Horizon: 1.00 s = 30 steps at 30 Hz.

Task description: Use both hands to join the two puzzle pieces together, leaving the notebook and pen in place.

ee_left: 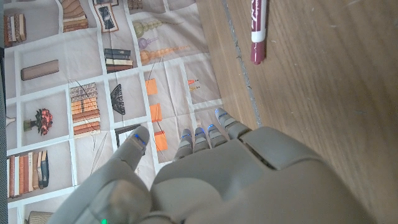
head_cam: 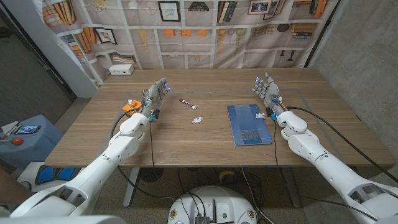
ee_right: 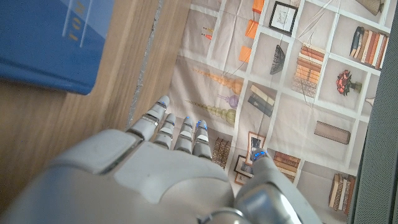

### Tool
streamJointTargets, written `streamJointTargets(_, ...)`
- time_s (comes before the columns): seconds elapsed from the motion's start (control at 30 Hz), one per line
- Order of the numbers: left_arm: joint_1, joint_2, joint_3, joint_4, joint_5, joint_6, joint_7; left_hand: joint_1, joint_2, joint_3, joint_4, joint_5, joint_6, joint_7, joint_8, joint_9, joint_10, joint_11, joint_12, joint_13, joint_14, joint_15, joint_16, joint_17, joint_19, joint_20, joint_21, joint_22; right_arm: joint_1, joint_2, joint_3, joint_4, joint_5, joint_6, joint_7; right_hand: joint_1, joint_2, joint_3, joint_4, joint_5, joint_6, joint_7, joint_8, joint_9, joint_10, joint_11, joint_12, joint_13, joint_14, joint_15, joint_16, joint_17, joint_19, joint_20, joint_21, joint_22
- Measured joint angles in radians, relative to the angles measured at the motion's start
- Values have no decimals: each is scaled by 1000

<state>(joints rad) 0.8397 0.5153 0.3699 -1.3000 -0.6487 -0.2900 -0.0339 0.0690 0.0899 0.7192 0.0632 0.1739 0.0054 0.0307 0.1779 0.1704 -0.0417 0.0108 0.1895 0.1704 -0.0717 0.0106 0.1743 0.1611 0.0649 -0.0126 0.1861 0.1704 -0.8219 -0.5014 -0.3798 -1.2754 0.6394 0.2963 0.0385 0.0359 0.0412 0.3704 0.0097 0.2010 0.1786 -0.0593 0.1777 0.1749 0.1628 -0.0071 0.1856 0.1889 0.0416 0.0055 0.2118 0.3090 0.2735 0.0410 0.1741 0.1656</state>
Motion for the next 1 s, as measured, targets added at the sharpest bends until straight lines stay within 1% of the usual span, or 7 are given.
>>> streamJointTargets(0.2,2,0,-2,-5,4,-3,8,0,0,4,-4,0,0,0,4,0,0,0,0,0,0,0,0,0,0,0,0,0,8,5,-5,16,-10,14,4,0,0,0,0,0,0,0,0,0,0,0,0,0,0,0,0,-1,0,0,0,0)
streamJointTargets(0.37,10,1,-3,-19,7,-3,22,0,0,4,-4,0,5,5,4,0,0,0,0,0,0,0,0,0,0,0,0,0,9,4,-6,19,-22,30,4,0,0,0,0,0,0,0,0,0,0,0,0,-1,0,0,0,-3,0,0,0,0)
streamJointTargets(0.5,15,1,-4,-29,9,-3,29,4,4,6,-10,0,5,5,4,0,4,-4,0,0,4,-4,0,0,8,-3,0,0,6,-1,-6,17,-36,39,-3,0,0,5,-6,0,0,0,1,0,0,0,0,-3,0,0,0,-6,0,0,0,0)
streamJointTargets(0.53,17,2,-4,-34,11,-3,36,4,4,5,-12,0,5,5,4,0,4,-4,0,0,4,-4,0,0,11,0,0,0,2,-7,-7,12,-44,40,-7,0,0,5,-6,0,0,0,4,0,0,0,0,-3,0,0,0,-7,0,0,0,0)
streamJointTargets(0.7,21,4,-4,-49,12,8,48,4,4,4,-13,0,11,0,4,0,4,-4,0,0,4,-4,0,0,11,0,0,0,-11,-32,-7,-19,-71,42,-24,0,0,5,-6,0,3,-4,4,0,0,0,0,-3,5,-5,0,-11,0,0,4,0)
streamJointTargets(0.8,22,6,-4,-57,13,16,53,4,4,4,-21,0,11,0,4,0,9,-9,0,0,4,-4,0,0,11,0,0,0,-19,-46,-7,-36,-84,42,-33,11,11,8,-8,0,7,-7,4,0,5,-6,0,-3,7,-8,0,-12,4,-4,4,0)
streamJointTargets(1.0,22,8,-4,-65,11,27,52,4,4,0,-25,0,7,-4,4,0,4,-15,0,0,0,-7,0,0,11,0,0,0,-42,-85,-5,-78,-111,36,-49,11,11,10,-10,0,11,-11,4,0,5,-6,0,-3,11,-11,0,-17,7,-7,4,0)
